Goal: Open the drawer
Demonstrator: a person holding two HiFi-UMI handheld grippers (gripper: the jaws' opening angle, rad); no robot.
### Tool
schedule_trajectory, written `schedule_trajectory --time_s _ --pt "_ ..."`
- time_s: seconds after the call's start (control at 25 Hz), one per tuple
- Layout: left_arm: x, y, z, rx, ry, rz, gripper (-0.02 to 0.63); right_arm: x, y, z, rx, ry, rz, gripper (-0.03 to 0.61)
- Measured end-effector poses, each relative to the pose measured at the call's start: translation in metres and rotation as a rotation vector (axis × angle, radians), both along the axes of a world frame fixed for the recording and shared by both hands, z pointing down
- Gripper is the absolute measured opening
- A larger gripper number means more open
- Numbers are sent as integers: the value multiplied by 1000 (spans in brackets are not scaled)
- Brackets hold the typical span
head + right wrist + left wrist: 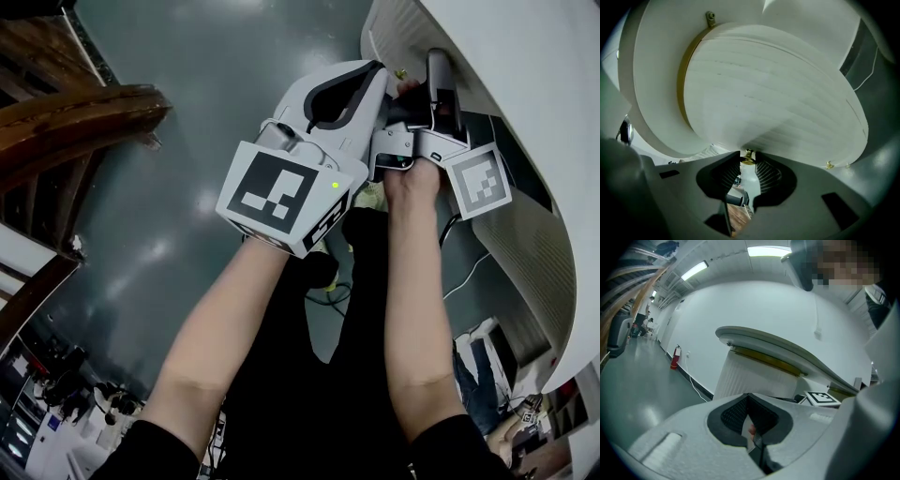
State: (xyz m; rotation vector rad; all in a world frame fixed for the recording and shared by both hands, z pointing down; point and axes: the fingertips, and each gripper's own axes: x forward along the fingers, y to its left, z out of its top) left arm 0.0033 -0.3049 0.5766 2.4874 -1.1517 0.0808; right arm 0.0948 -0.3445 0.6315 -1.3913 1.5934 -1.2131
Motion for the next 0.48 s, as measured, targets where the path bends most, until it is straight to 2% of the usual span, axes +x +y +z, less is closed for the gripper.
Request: schedule_trajectory --time_s 0.36,0.48 --pt "-9 5 -5 -18 3 -26 8 1 4 5 -41 8 17 107" --pt "-14 9 -6 -28 3 -35 8 -12 11 4 -45 1 -7 107"
